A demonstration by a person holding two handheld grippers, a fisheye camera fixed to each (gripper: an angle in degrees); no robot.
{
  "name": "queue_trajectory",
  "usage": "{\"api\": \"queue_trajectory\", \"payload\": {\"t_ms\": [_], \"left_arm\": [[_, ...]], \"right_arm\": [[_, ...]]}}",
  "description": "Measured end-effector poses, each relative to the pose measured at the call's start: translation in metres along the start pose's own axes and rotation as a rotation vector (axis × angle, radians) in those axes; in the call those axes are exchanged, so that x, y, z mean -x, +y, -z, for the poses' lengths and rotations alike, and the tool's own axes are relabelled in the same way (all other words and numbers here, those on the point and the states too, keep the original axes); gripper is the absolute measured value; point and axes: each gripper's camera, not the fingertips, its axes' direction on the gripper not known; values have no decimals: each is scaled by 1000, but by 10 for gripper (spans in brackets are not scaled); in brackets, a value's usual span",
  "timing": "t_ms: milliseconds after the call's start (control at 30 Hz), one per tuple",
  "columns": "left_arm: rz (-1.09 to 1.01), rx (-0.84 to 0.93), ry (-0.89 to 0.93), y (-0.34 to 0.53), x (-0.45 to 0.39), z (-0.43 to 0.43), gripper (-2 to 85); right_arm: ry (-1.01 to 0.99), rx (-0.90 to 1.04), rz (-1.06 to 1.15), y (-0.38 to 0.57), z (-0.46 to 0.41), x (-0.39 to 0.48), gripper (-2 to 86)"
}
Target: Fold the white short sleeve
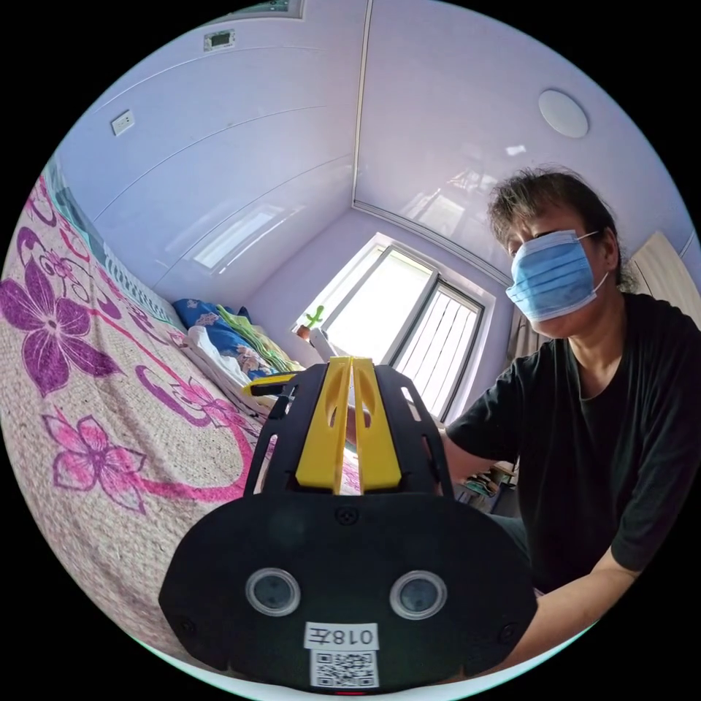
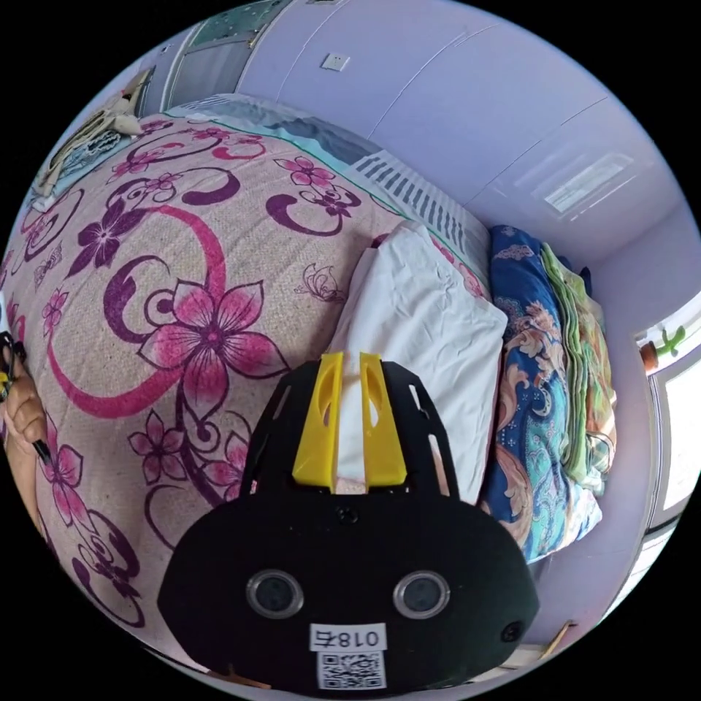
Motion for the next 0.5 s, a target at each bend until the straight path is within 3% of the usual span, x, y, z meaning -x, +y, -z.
{"api": "queue_trajectory", "payload": {"t_ms": [200, 500], "left_arm": [[3, -3, -2, 15, -8, -15, -10], [3, -6, -3, 30, -17, -32, -10]], "right_arm": [[-180, 106, -110, -21, -25, -34, 32], [-280, 49, -137, -26, -9, -46, 11]]}}
